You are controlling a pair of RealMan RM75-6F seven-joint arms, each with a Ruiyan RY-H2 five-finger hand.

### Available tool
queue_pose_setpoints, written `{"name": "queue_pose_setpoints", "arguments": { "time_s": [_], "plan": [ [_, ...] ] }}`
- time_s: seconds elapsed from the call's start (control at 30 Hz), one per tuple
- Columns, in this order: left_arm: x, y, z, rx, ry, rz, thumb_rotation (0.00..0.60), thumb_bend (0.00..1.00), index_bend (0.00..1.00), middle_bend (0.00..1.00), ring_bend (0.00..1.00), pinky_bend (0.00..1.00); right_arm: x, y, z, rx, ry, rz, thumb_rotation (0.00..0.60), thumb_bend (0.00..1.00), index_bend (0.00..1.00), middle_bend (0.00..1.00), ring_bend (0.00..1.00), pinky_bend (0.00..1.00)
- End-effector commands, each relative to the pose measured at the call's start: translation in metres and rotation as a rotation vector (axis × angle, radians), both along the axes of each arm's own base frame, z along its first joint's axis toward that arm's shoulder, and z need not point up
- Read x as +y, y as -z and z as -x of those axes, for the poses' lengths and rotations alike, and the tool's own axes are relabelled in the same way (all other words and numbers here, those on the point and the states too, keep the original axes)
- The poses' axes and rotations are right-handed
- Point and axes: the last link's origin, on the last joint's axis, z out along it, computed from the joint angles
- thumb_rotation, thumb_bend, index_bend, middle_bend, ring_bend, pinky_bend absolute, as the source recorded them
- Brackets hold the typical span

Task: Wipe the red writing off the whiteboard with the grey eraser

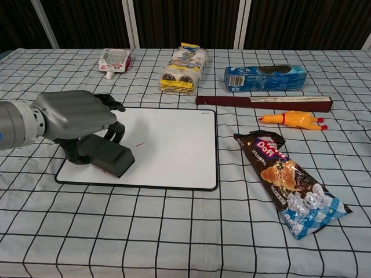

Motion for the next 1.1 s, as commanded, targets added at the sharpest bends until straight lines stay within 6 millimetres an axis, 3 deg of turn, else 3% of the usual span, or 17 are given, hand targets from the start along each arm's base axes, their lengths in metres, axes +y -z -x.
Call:
{"name": "queue_pose_setpoints", "arguments": {
  "time_s": [0.03, 0.43, 1.1],
  "plan": [
    [-0.007, 0.001, 0.001, -0.002, -0.001, 0.024, 0.600, 0.30, 0.42, 0.42, 0.00, 0.01, 0.000, 0.000, 0.000, 0.000, 0.001, 0.002, 0.600, 0.13, 0.01, 0.04, 0.14, 0.19],
    [-0.013, 0.001, -0.003, 0.015, 0.024, 0.032, 0.600, 0.30, 0.42, 0.42, 0.00, 0.01, 0.000, -0.001, 0.000, -0.003, 0.000, 0.005, 0.600, 0.13, 0.01, 0.04, 0.14, 0.19],
    [0.053, 0.016, -0.031, -0.005, -0.011, -0.108, 0.600, 0.30, 0.42, 0.42, 0.00, 0.01, -0.001, -0.001, 0.001, -0.009, 0.006, 0.002, 0.600, 0.13, 0.01, 0.04, 0.14, 0.19]
  ]
}}
